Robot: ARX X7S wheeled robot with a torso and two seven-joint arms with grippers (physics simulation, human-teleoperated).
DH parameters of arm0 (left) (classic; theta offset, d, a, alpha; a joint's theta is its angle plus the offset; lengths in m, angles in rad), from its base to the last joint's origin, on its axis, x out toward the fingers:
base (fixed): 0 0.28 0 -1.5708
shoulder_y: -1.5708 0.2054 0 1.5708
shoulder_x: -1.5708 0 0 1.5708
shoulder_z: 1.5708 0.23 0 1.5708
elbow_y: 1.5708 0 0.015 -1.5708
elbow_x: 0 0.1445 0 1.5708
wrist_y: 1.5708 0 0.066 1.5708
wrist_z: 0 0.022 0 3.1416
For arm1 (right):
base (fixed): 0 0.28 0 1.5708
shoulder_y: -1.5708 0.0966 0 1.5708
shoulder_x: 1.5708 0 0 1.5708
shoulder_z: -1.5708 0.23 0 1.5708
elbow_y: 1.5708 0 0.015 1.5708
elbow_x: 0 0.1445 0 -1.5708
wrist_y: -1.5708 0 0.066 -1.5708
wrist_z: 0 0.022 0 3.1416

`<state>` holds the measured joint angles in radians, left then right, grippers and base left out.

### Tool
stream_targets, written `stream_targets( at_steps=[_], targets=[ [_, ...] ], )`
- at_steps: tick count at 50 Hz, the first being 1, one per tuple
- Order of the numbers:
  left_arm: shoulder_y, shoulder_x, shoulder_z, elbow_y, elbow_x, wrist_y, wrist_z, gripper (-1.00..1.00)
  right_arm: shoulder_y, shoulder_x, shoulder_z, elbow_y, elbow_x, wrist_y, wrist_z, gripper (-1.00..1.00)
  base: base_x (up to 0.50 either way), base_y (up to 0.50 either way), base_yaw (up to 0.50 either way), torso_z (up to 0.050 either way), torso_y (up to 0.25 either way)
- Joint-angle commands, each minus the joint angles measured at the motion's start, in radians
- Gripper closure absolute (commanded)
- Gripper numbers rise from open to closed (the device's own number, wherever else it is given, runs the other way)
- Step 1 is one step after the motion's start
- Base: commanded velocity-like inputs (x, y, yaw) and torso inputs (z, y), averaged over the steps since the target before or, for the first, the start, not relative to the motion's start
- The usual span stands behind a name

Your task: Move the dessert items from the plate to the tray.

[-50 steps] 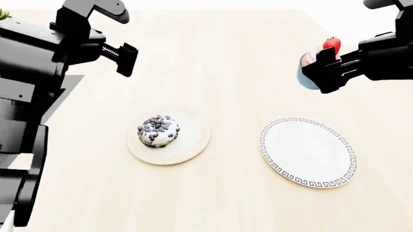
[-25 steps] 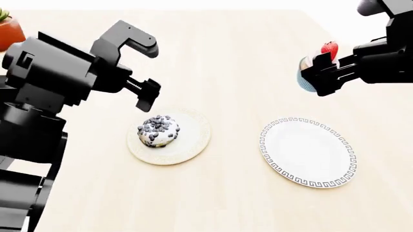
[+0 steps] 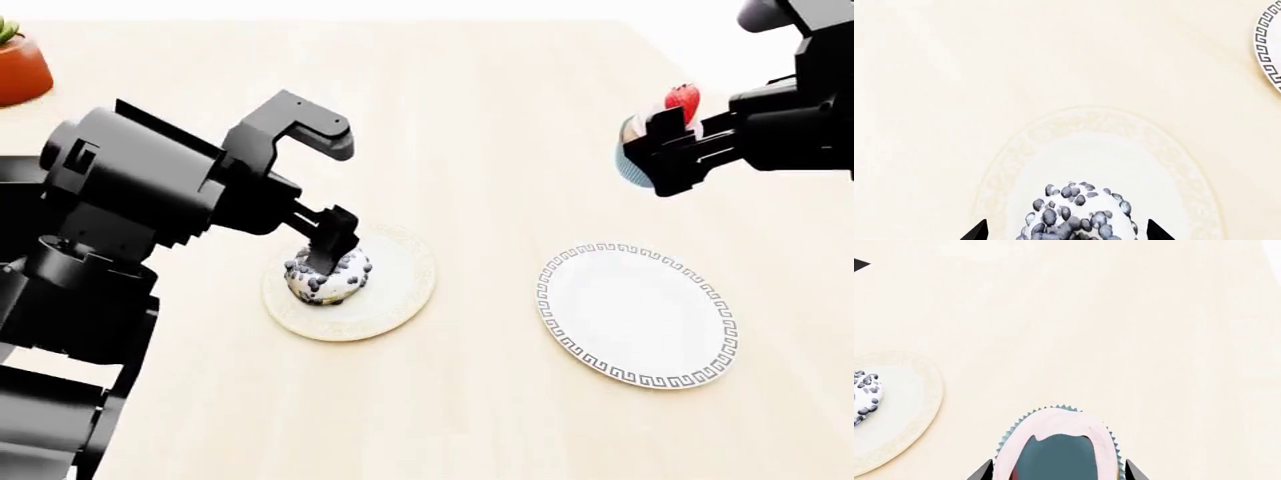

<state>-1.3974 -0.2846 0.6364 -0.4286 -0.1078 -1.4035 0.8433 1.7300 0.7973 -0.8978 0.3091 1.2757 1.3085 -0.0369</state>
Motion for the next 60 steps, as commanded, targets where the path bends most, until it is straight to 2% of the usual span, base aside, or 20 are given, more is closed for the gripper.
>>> stream_targets(
  at_steps=[1, 14, 31, 60],
  targets=[
    [0.025, 0.010, -0.012, -0.030, -0.011, 0.017, -0.001, -1.00, 0.006, -0.004, -0.007, -0.002, -0.016, -0.007, -0.013, 1.00, 0.00, 0.00, 0.00, 0.000, 0.000],
    [0.033, 0.036, -0.012, -0.127, -0.002, 0.078, -0.026, -1.00, 0.008, -0.002, -0.015, -0.002, -0.025, -0.016, -0.020, 1.00, 0.00, 0.00, 0.00, 0.000, 0.000],
    [0.052, 0.043, -0.002, -0.162, -0.005, 0.114, -0.033, -1.00, 0.008, -0.005, -0.020, -0.005, -0.027, -0.022, -0.021, 1.00, 0.00, 0.00, 0.00, 0.000, 0.000],
    [0.078, 0.017, 0.029, -0.097, -0.024, 0.114, -0.008, -1.00, 0.018, -0.015, -0.032, 0.013, -0.040, -0.031, -0.021, 1.00, 0.00, 0.00, 0.00, 0.000, 0.000]
  ],
)
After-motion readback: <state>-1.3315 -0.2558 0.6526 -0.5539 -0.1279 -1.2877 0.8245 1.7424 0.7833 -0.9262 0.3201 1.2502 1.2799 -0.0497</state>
